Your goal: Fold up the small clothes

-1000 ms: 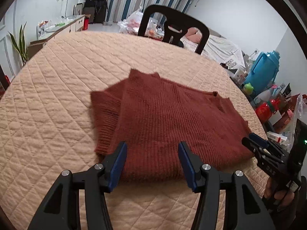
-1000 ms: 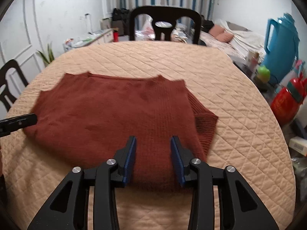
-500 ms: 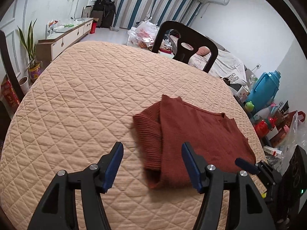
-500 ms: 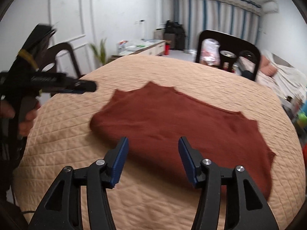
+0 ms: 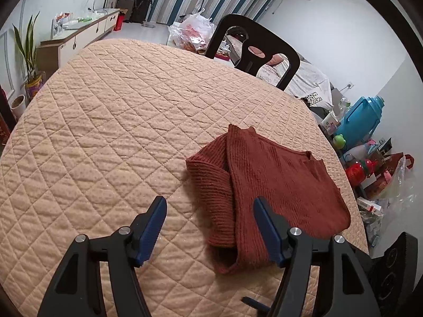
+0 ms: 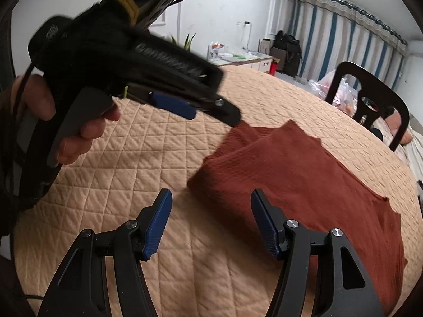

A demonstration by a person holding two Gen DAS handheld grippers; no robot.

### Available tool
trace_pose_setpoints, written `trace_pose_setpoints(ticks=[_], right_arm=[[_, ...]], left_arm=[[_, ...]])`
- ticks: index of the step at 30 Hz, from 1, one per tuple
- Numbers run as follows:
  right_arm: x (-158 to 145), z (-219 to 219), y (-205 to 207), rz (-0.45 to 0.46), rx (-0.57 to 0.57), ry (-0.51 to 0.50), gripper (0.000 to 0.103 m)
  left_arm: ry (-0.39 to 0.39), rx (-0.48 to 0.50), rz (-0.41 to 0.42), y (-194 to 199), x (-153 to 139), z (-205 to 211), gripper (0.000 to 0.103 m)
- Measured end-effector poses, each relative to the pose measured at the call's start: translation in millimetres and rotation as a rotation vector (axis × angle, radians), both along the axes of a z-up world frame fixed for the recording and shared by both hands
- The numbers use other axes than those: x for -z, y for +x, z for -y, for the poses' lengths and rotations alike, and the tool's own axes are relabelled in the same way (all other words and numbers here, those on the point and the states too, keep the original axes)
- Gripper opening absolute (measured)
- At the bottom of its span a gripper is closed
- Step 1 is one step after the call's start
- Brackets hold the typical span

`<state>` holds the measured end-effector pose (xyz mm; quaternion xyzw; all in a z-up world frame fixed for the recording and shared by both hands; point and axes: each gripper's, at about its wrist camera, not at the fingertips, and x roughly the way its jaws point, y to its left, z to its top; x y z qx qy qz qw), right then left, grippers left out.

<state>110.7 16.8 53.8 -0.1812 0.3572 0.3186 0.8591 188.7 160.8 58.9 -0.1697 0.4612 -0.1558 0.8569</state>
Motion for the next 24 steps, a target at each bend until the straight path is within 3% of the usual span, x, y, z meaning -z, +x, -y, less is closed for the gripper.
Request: trace_pose_setpoints(ticks=[13,20,24], right_arm=[[16.3,-26.1,9.9,0.055,0.004,-0.112,0.062],[15.5,-14.1,24.1,0.050,0.043,-0.084,0.030],[14.0,-10.8,24.6,0.062,0.060,-0.070,0.016]], left_arm=[[-0.069,-0.002,-0.044,18.0,11.4,-9.4,0.074],[-0.098,0.034,-0.066,30.0,16.3,4.9,0.075],[-0.127,0.050,-0.086,38.4,18.9,14.5,0.077]])
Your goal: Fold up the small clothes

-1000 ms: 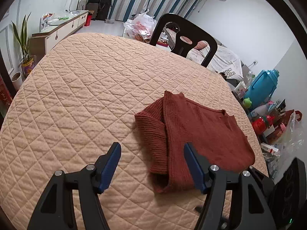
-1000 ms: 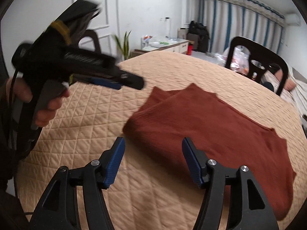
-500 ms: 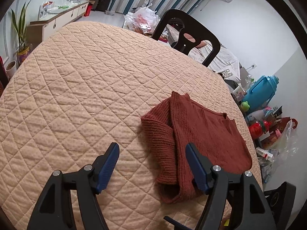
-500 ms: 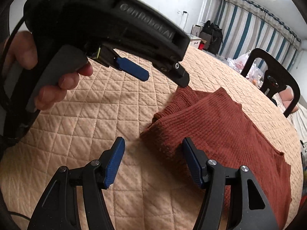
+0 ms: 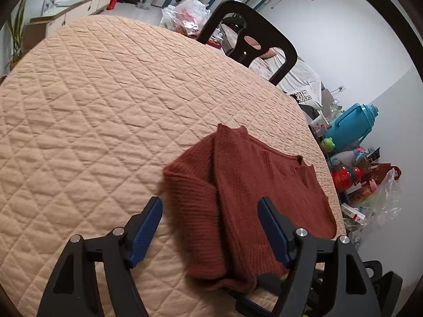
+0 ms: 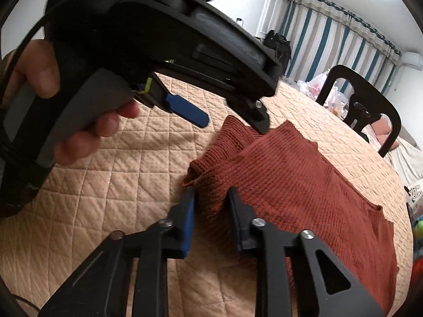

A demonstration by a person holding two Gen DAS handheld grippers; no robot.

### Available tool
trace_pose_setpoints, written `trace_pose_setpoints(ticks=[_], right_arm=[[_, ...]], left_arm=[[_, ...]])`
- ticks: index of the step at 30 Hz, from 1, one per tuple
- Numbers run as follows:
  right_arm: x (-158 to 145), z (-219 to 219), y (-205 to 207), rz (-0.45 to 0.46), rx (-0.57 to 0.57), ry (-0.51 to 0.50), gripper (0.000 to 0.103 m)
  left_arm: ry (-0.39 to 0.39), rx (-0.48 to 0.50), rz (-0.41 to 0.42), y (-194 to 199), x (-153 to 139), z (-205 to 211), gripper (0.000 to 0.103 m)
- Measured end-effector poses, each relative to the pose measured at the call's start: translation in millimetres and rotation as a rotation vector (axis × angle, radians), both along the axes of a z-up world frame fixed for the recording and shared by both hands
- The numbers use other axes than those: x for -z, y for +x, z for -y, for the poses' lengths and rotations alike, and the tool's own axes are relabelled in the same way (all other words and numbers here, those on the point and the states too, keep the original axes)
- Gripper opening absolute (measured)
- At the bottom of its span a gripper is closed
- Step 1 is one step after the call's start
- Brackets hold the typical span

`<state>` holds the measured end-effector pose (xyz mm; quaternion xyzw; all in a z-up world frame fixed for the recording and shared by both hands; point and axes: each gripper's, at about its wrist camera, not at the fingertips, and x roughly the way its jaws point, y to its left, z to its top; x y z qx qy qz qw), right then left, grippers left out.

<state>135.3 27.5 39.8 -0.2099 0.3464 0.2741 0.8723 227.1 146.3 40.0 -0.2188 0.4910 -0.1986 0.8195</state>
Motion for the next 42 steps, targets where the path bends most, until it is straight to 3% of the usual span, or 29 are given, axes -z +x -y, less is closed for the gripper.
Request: trace_pose_setpoints(ticks=[2,13,18,22,25,27,35,42], right_arm=[[-1.9,3.4,-0.6,0.008,0.009,0.015,0.011],[-13.2,18.0,-3.6,0.027,0.026,0.120,0.009],[-14.7,21.9,-2.5,0.029,0.029,0.148,0.009],[-15.5,20.7,-4.0,0.021,0.024,0.160,0.009],[-17.0,21.0,-8.9,0.024,0.023,0.167,0.009],[-16.9,21.4,-9.4,0.024,0.024,0.172,0.009],[-17.0,25.4,-7.7,0.024,0.030,0.189,0.009],[-25.9,38.0,-10.0,0.037,0.049,0.238,0.009]], left_arm=[[-0.020,0.009,-0.023,4.2,2.8,3.6,0.077],[-0.062,0.008,-0.079,20.9,10.4,13.5,0.077],[-0.056,-0.023,-0.094,21.1,12.2,9.0,0.077],[0.001,-0.010,-0.082,21.6,11.7,16.3,0.075],[0.076,-0.011,-0.081,22.3,9.0,25.8,0.066],[0.053,-0.001,-0.112,25.5,12.8,25.8,0.032],[0.094,-0.026,-0.117,26.6,11.4,35.4,0.025],[0.078,-0.032,-0.058,22.4,-9.8,42.7,0.024]])
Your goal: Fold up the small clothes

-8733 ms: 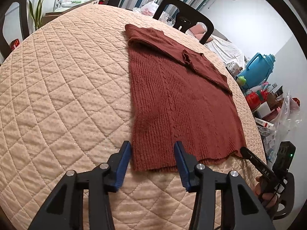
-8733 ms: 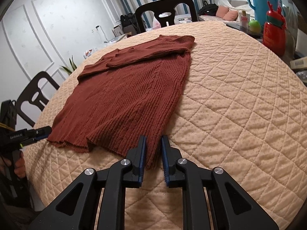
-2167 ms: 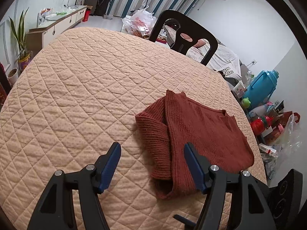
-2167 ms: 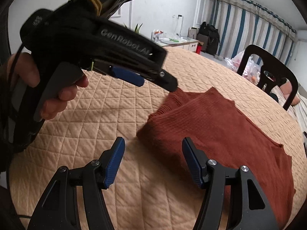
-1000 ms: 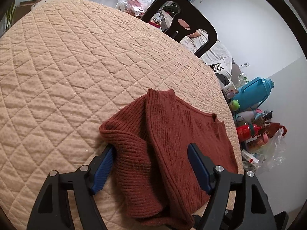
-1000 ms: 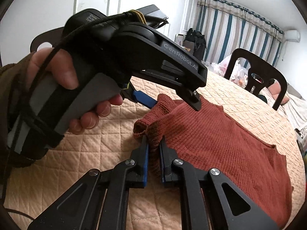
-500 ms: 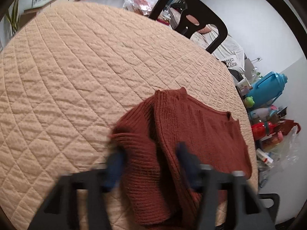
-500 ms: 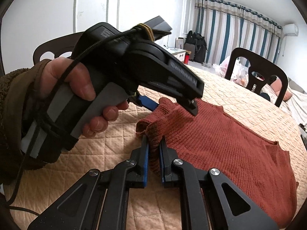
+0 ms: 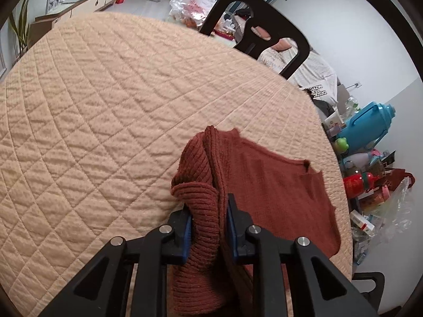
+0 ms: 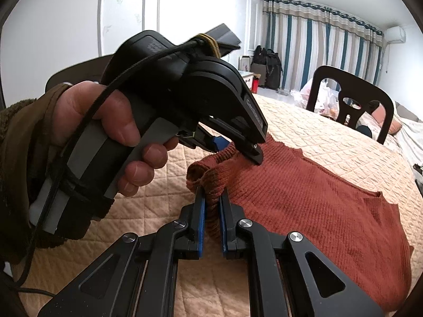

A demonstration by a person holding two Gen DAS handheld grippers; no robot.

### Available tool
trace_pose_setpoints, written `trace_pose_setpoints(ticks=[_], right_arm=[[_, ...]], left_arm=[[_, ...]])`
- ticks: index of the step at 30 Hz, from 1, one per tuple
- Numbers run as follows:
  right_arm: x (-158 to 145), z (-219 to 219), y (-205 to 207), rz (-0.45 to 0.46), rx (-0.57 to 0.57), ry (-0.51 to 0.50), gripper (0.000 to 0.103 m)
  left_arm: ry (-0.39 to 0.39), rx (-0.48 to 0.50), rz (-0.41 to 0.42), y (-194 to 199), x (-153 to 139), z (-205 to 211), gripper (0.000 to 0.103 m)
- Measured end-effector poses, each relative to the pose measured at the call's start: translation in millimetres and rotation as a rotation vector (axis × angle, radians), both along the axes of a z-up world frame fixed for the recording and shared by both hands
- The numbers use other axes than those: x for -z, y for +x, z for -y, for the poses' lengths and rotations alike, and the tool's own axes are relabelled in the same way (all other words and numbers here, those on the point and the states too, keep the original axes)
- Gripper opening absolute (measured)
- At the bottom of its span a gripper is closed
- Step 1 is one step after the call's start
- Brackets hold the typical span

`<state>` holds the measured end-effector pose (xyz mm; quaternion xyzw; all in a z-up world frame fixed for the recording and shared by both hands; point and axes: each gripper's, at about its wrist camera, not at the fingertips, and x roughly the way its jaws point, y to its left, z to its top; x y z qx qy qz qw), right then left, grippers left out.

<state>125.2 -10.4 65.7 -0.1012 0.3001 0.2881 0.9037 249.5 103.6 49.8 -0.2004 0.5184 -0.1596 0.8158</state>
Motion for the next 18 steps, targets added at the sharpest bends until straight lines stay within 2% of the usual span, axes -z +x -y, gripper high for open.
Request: trace_pose_setpoints(ticks=[7,18], right_arm=[[-16.1,26.4,-4.9,0.025,0.047,0.056,0.009],[-34.0,80.4,-25.1,0.054,0.136,0.117,0.009]], left_arm=[[-0.025,0.002,0.041,-2.8,-22.6,21.2,0.024],[-0.033,0.074,0.099,-8.2,-54.2,90.4,0.024]])
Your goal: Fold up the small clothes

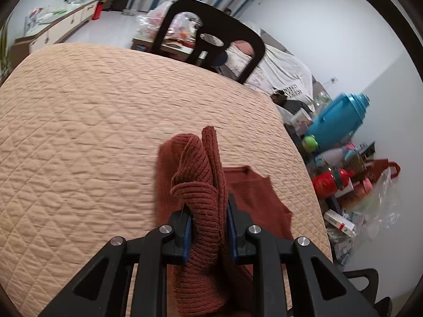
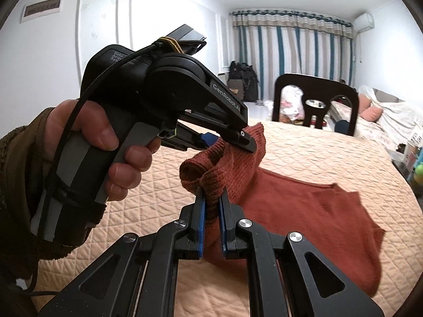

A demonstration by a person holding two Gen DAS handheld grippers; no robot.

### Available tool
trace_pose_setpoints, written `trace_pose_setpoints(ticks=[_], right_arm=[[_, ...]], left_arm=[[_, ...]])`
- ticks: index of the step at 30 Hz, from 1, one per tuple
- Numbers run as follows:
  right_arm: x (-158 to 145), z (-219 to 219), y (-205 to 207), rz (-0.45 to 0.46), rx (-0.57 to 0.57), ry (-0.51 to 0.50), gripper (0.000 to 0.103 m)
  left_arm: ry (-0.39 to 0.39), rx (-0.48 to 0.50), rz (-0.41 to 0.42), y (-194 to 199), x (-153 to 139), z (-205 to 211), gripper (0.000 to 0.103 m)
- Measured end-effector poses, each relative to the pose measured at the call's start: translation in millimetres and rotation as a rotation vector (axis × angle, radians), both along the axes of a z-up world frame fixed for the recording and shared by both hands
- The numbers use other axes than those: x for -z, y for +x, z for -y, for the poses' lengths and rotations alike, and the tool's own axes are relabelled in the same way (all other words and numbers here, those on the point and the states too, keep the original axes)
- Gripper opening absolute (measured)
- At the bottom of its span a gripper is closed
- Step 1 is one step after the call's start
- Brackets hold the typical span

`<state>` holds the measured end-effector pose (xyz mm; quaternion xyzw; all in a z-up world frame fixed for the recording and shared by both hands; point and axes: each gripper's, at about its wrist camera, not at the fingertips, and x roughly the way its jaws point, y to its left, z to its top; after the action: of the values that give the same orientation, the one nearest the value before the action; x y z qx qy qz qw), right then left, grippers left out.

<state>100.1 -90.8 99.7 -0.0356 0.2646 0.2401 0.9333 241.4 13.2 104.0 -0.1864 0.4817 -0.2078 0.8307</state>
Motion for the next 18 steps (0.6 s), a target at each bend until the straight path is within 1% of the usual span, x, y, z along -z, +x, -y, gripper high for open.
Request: trace_pose_setpoints(ticks=[11,18], right_arm=[[-5.3,55.7,-15.2,-0.003,0.090,0.051,0.009],[-0.2,78.4,-20.3,-0.019,0.142,0.077,0.009]], left_arm=[[0.022,0.079,0.014,-3.1,-9.3,66.4,0.024],[0.040,0.117,0.000,-2.6,-4.3,101.6,0.024]])
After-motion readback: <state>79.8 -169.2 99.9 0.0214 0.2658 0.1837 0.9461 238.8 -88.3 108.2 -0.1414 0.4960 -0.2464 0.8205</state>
